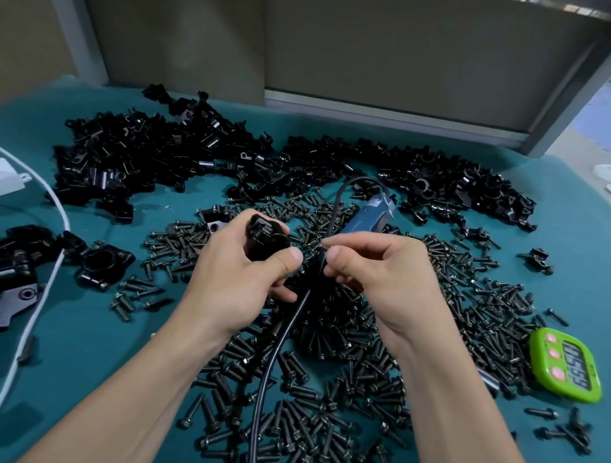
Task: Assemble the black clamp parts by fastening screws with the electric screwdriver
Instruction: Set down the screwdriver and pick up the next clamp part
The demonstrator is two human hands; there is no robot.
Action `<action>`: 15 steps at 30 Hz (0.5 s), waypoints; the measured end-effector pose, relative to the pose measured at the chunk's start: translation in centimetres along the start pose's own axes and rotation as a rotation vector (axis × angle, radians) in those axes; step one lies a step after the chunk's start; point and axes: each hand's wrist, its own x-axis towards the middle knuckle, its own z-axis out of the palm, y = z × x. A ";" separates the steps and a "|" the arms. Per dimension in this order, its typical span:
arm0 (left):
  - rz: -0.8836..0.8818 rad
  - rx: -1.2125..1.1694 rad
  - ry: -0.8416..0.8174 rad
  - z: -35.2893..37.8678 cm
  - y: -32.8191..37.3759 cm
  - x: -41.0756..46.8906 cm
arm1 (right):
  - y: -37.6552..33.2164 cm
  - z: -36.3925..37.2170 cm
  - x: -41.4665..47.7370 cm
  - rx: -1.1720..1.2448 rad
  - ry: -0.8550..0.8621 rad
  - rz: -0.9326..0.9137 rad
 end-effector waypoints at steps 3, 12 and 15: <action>-0.025 -0.041 -0.028 0.3 0.2 -0.2 | 0.0 -0.2 0.0 0.045 0.019 -0.012; 0.020 -0.189 -0.197 0.0 1.3 -0.3 | -0.8 0.0 -0.4 0.178 -0.062 -0.019; 0.062 -0.143 -0.202 -0.2 1.2 -0.3 | -0.8 0.1 -0.5 0.157 -0.076 -0.058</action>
